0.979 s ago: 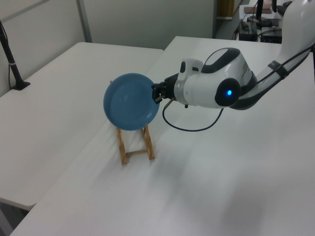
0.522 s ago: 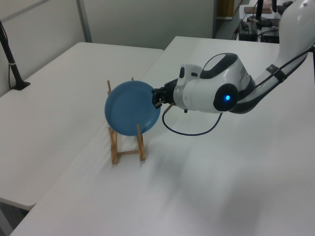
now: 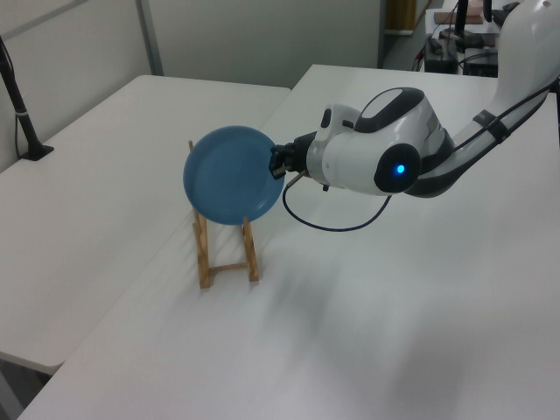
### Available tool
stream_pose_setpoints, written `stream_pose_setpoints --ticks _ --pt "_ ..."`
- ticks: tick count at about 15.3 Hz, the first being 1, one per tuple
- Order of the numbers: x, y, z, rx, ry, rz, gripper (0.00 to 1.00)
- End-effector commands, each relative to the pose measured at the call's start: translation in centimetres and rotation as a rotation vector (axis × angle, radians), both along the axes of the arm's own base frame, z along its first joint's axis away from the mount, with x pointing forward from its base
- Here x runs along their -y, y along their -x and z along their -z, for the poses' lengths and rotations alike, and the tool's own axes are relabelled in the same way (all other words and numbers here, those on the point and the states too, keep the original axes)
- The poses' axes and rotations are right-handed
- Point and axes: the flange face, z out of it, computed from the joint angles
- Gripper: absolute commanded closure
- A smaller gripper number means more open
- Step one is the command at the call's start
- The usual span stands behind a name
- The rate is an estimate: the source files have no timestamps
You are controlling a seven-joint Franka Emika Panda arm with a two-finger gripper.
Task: Place plate in plate rack
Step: 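Lower the upright plate edge-first between the rack's pegs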
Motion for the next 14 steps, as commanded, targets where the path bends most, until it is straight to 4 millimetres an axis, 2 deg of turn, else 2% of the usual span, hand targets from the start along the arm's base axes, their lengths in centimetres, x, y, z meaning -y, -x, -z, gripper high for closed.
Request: stream_pose_setpoints --ticks 1,3,8,11,14 --pt "-0.3 0.2 -1.5 0.089 -0.023 0.054 1.00" --pt "-1.2 0.7 -1.1 0.104 -0.036 0.059 1.00" --pt "-1.3 0.4 -0.3 0.117 -0.010 0.045 1.00" --pt "-1.7 -1.2 -0.7 0.142 -0.023 0.048 1.00" --pt "-1.7 -2.0 -0.2 0.152 -0.013 0.050 1.00"
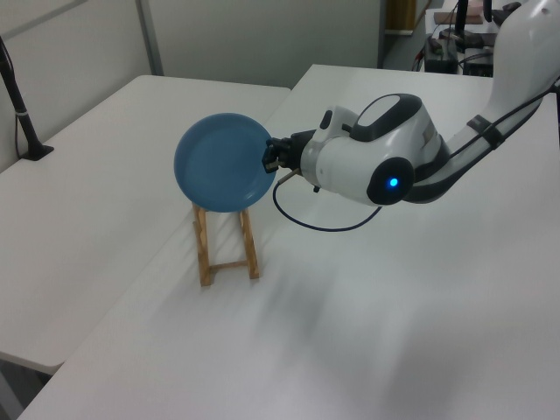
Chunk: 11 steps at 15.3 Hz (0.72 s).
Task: Place plate in plate rack
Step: 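Lower the upright plate edge-first between the rack's pegs, then open the gripper to release the plate's rim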
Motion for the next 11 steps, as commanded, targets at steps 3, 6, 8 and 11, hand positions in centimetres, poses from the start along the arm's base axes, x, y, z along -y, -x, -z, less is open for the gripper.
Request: stream_pose_setpoints --ticks 3,6,8,11 --pt "-1.7 -1.6 1.1 0.041 0.012 0.001 1.00" --pt "-2.4 -2.0 2.7 0.038 0.031 -0.012 1.00" --pt "-2.4 -2.0 3.3 0.031 0.036 -0.014 1.00" --pt "-2.4 -2.0 4.2 0.028 0.053 -0.021 0.88"
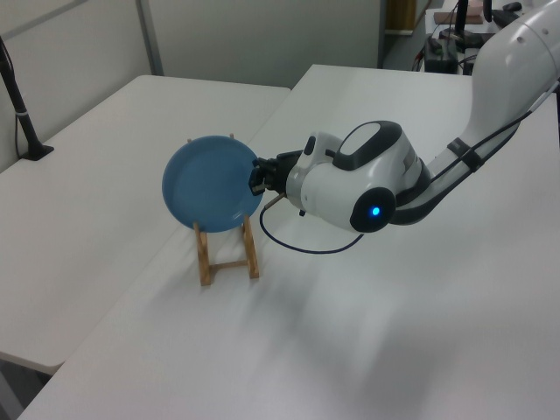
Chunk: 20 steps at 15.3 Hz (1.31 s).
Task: Place plate in plate rack
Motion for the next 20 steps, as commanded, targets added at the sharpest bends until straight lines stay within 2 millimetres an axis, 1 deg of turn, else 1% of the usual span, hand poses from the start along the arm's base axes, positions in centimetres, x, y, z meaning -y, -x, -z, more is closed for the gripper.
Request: stream_pose_setpoints --ticks 1,3,5,7,8,9,10,13,14,15,17,18,20 --pt "-0.3 -0.3 0.0 0.034 0.018 0.008 0.69" --pt "0.0 -0.5 0.0 0.034 0.018 0.012 0.38" --pt "0.4 -0.7 -0.6 0.038 0.014 0.018 0.00" --pt "0.3 -0.7 -1.1 0.042 0.005 0.022 0.00" --pt "0.3 -0.5 -2.3 0.044 -0.019 0.025 0.00" --pt "0.6 -0.3 -4.1 0.032 -0.070 0.050 0.00" --pt "1.9 -0.3 -6.2 0.009 -0.147 0.104 0.00" --pt "3.6 1.2 -13.3 -0.154 -0.334 0.153 0.00" --pt "4.7 1.7 -15.5 -0.222 -0.395 0.171 0.00" --pt "6.4 2.6 -18.6 -0.312 -0.474 0.179 0.00" --pt "8.2 4.1 -22.1 -0.421 -0.542 0.157 0.00" --pt "9.5 4.9 -23.8 -0.474 -0.581 0.157 0.00" --pt "12.8 6.4 -27.0 -0.577 -0.666 0.182 0.00"
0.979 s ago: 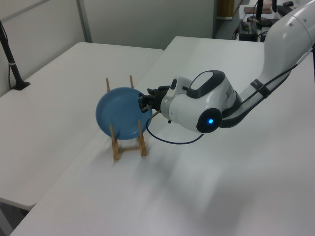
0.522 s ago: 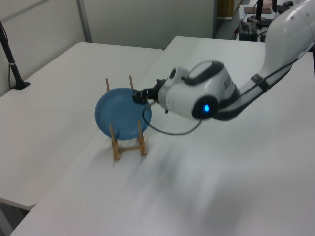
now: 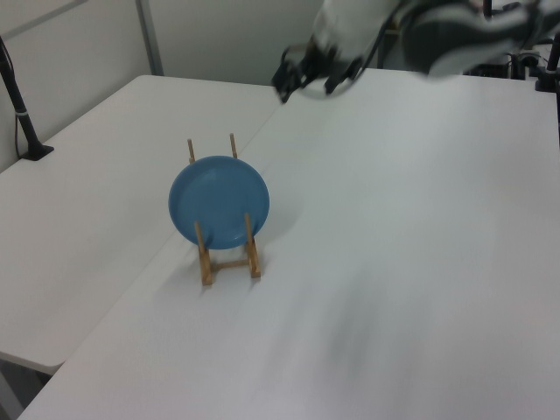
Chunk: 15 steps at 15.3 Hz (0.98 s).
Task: Place plate in plate rack
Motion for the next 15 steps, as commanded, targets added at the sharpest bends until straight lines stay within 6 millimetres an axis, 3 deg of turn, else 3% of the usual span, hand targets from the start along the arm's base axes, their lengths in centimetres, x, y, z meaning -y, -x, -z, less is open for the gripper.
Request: stream_pose_setpoints --ticks 1,5,9,11,15 --pt "5.6 3.8 -4.8 -0.172 -0.119 -0.018 0.00" --pt "11.2 7.5 -7.2 -0.408 -0.173 -0.088 0.00" --pt "17.8 11.2 -9.6 -0.503 -0.227 -0.282 0.00" --pt "20.6 11.2 -9.8 -0.513 -0.223 -0.364 0.00" --pt "23.5 9.5 -7.9 -0.511 -0.147 -0.541 0.00"
